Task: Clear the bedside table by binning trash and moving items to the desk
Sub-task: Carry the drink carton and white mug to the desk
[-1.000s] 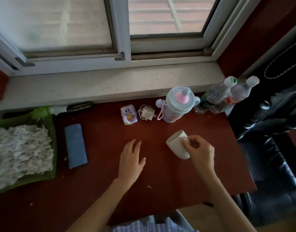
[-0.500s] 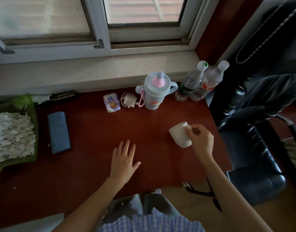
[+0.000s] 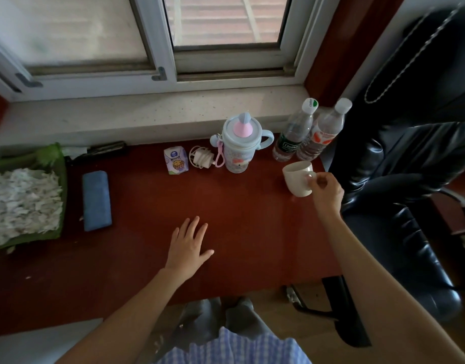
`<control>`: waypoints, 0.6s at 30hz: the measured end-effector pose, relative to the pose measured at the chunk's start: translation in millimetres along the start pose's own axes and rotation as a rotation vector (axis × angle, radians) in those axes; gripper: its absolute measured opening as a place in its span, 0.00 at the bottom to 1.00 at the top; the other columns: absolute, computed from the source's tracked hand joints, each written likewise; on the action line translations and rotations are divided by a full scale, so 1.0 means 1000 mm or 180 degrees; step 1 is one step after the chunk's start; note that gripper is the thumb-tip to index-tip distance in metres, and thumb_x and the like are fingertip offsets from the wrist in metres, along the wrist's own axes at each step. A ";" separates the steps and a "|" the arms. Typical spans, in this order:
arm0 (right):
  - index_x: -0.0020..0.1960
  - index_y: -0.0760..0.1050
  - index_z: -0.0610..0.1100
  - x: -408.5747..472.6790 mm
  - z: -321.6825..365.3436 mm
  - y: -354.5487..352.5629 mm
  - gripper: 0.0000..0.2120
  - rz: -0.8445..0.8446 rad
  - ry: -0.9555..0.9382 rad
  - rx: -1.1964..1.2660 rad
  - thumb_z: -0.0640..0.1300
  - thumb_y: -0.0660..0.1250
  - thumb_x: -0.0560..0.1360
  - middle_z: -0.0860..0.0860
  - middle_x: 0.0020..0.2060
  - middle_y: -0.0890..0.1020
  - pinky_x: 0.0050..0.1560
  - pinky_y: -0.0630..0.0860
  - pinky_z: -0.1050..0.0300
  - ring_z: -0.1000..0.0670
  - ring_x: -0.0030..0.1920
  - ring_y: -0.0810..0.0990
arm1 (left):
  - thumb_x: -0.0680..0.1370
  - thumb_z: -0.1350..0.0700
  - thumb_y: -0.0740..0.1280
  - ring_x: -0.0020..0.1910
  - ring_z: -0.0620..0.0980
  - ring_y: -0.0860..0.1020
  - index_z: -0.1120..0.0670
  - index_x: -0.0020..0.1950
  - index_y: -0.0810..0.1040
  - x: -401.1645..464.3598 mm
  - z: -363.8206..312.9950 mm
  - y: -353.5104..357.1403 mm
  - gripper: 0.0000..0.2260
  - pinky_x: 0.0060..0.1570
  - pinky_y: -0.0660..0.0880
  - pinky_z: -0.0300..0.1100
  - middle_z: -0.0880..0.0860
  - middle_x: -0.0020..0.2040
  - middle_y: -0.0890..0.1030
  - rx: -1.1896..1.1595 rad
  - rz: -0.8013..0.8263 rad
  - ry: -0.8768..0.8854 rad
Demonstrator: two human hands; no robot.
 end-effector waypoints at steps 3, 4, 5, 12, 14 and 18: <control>0.47 0.76 0.45 -0.006 -0.010 -0.002 0.06 0.0025 0.0020 0.0066 0.48 0.68 0.73 0.52 0.42 0.80 0.41 0.70 0.66 0.55 0.43 0.77 | 0.76 0.39 0.60 0.77 0.55 0.49 0.52 0.76 0.55 0.000 -0.001 -0.001 0.33 0.73 0.52 0.54 0.54 0.78 0.52 -0.0061 0.0006 -0.0021; 0.47 0.76 0.45 -0.009 -0.014 -0.004 0.07 0.0031 0.0032 0.0081 0.48 0.68 0.73 0.53 0.42 0.80 0.40 0.70 0.66 0.55 0.43 0.77 | 0.75 0.39 0.62 0.77 0.56 0.51 0.52 0.76 0.57 0.000 -0.001 -0.001 0.33 0.73 0.54 0.55 0.55 0.78 0.54 -0.0111 -0.0032 -0.0014; 0.46 0.76 0.46 -0.012 -0.018 -0.007 0.07 0.0022 0.0047 0.0092 0.48 0.69 0.73 0.53 0.41 0.80 0.41 0.70 0.65 0.55 0.43 0.77 | 0.75 0.40 0.63 0.76 0.56 0.53 0.53 0.75 0.59 0.000 -0.002 -0.003 0.33 0.72 0.55 0.56 0.55 0.77 0.56 -0.0151 -0.0072 -0.0012; 0.43 0.76 0.45 -0.055 -0.045 -0.014 0.06 0.0159 -0.0098 0.0050 0.47 0.69 0.74 0.55 0.37 0.80 0.39 0.72 0.65 0.58 0.40 0.79 | 0.75 0.39 0.62 0.76 0.56 0.51 0.52 0.76 0.57 0.001 0.000 -0.001 0.33 0.73 0.53 0.55 0.55 0.78 0.54 -0.0093 -0.0008 -0.0051; 0.42 0.76 0.46 -0.065 -0.054 -0.012 0.04 0.0205 -0.0103 0.0025 0.46 0.70 0.73 0.54 0.36 0.81 0.39 0.75 0.62 0.57 0.39 0.80 | 0.76 0.39 0.60 0.77 0.55 0.48 0.51 0.76 0.55 0.000 0.000 0.000 0.33 0.73 0.52 0.54 0.54 0.78 0.52 -0.0077 0.0052 -0.0070; 0.41 0.75 0.49 -0.078 -0.065 -0.013 0.06 0.0119 0.0008 -0.0002 0.49 0.70 0.74 0.54 0.36 0.81 0.37 0.71 0.65 0.55 0.38 0.79 | 0.76 0.38 0.58 0.77 0.54 0.46 0.50 0.77 0.52 0.001 0.000 0.000 0.33 0.74 0.50 0.53 0.53 0.78 0.49 -0.0075 0.0130 -0.0118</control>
Point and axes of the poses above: each hand's wrist, its own x-axis towards the middle knuckle, its own y-axis out of the palm, z = x × y, the point moved 6 cm from there along x, towards the middle knuckle
